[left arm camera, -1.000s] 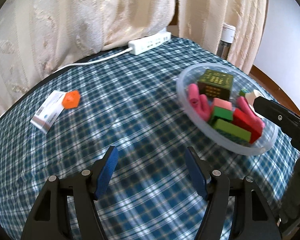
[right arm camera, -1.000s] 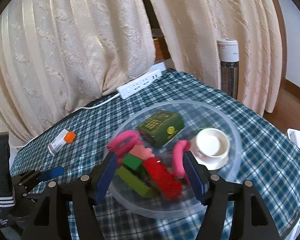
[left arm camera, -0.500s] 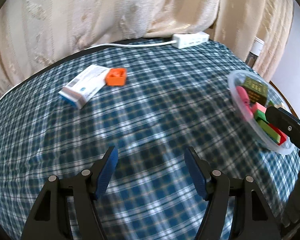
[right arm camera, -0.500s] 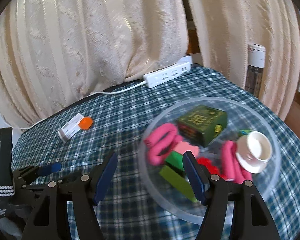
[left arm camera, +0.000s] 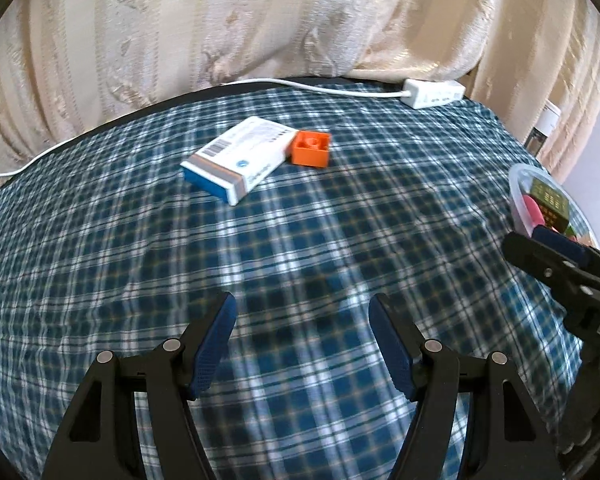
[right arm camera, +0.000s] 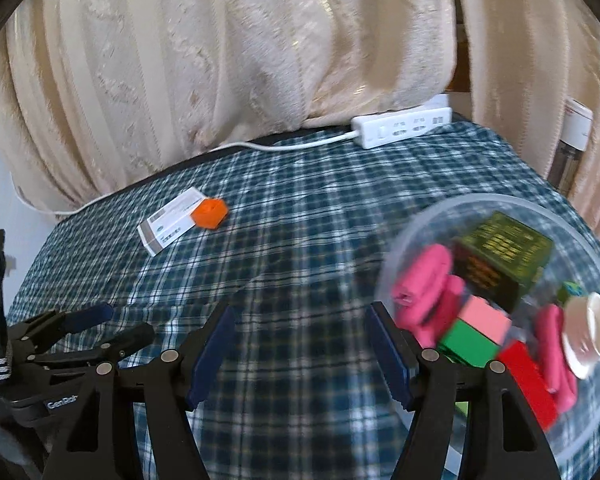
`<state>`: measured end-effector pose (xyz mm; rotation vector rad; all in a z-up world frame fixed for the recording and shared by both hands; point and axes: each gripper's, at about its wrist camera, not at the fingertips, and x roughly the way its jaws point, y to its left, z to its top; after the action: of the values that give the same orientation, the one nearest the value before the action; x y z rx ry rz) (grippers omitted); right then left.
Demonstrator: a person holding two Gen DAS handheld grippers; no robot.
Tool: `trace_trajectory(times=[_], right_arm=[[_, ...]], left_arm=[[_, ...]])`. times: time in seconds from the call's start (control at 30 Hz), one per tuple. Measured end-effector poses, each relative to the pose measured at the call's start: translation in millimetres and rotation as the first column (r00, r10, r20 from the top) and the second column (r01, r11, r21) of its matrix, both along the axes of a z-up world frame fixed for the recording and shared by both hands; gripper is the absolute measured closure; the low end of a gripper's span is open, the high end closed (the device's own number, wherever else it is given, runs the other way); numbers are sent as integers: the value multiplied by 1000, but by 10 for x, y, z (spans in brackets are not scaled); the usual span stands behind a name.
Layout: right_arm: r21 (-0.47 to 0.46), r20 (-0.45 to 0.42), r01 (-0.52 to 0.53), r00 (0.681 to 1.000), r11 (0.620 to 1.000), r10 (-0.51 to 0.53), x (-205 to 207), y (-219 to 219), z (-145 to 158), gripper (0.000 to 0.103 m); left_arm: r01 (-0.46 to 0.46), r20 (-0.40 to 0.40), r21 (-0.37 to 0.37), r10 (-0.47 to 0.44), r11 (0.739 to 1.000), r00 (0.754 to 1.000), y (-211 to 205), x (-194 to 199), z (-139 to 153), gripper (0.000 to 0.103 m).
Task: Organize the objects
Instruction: 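Move both grippers toward the white medicine box and orange block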
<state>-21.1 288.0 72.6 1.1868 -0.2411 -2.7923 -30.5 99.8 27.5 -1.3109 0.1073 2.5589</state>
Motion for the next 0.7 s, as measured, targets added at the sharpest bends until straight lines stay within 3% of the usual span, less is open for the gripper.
trace_trajectory(times=[0.27,0.7], right_arm=[[63,31,-51,998,997,49,-350,-314,-108,32],[72,51,-115,992,991,111,-848,-697,-186,32]], left_arm=[[-44,1,13,44,999,999,-243,-52,10,33],[-122,27,42,121,992,992,-577,-180,-28,33]])
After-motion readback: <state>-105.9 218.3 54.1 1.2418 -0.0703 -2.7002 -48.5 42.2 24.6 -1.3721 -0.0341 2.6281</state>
